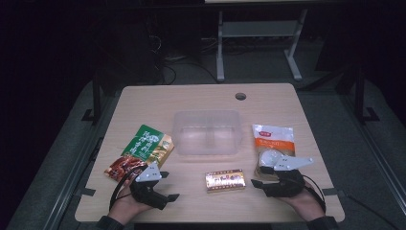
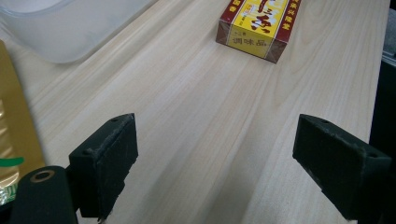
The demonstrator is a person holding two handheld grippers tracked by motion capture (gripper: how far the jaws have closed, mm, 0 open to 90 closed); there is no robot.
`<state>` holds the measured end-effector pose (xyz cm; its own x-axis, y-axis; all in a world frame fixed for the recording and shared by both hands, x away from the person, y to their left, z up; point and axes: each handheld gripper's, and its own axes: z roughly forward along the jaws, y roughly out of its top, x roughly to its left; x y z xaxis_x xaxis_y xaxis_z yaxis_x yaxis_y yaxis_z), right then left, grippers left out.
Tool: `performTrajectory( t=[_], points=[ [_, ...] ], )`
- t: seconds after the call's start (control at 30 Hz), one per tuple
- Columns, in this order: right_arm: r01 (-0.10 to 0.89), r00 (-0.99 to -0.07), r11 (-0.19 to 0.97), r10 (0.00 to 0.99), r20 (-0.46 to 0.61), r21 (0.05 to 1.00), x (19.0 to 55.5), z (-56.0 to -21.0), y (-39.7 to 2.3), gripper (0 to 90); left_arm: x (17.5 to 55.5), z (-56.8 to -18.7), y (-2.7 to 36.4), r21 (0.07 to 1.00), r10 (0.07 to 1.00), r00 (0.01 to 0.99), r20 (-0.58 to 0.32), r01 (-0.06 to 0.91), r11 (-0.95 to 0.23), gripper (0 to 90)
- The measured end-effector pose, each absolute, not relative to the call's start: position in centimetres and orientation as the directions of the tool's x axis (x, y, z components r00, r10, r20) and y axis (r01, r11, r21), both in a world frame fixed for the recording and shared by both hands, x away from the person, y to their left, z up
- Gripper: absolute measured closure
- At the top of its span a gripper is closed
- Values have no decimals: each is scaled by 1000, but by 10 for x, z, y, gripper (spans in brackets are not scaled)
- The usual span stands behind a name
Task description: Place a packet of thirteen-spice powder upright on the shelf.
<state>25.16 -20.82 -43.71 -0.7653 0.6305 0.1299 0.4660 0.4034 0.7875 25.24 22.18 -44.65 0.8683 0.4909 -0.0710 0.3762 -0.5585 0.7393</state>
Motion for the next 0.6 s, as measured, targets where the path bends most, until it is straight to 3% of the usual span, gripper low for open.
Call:
performTrajectory(
  t=[0.03, 0.23, 0.4, 0.6],
  points=[
    [464, -776, 415, 617, 133, 782, 253, -437, -203, 559, 252, -446, 222, 743, 491, 868, -71, 375, -555, 134],
    [485, -812, 481, 558, 172, 730, 257, -438, -183, 881, 251, -446, 225, 754, 484, 872, -72, 365, -546, 134],
    [458, -854, 573, 497, 156, 680, 252, -446, -172, 900, 251, -446, 225, 757, 484, 872, -72, 364, -543, 134],
    [461, -856, 604, 495, 147, 651, 260, -452, -168, 900, 252, -446, 223, 765, 489, 868, -83, 370, -527, 133]
  ],
)
